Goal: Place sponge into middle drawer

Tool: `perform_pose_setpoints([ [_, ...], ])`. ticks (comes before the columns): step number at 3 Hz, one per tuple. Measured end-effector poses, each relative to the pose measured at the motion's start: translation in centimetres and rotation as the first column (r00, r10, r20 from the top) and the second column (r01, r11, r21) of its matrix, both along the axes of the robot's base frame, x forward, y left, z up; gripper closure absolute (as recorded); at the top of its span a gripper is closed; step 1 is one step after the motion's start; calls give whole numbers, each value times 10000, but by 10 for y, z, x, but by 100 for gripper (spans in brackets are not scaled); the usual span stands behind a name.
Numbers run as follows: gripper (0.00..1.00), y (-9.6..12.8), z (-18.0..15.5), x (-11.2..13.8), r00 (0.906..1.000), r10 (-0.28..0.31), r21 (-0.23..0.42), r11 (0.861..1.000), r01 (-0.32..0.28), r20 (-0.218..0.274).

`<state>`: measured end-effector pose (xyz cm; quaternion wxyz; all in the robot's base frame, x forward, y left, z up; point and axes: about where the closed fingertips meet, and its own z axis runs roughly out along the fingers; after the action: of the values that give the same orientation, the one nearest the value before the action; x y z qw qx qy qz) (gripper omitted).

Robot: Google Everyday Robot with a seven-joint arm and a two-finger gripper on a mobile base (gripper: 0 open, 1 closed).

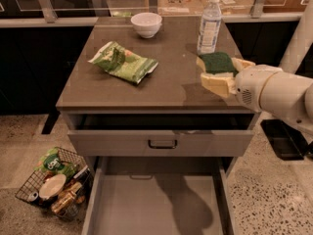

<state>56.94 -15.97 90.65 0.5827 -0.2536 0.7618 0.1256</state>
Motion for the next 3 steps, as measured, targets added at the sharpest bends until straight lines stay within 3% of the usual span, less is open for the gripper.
perform_pose_setpoints([
  [1, 100, -26, 9, -33, 9999, 137, -534, 9985, -133, 77],
  [2, 100, -53, -6, -71, 9958, 887, -1114, 9896, -907, -233],
  [3, 100, -63, -34, -89, 9878, 1423, -1174, 9819, -1489, -627],
])
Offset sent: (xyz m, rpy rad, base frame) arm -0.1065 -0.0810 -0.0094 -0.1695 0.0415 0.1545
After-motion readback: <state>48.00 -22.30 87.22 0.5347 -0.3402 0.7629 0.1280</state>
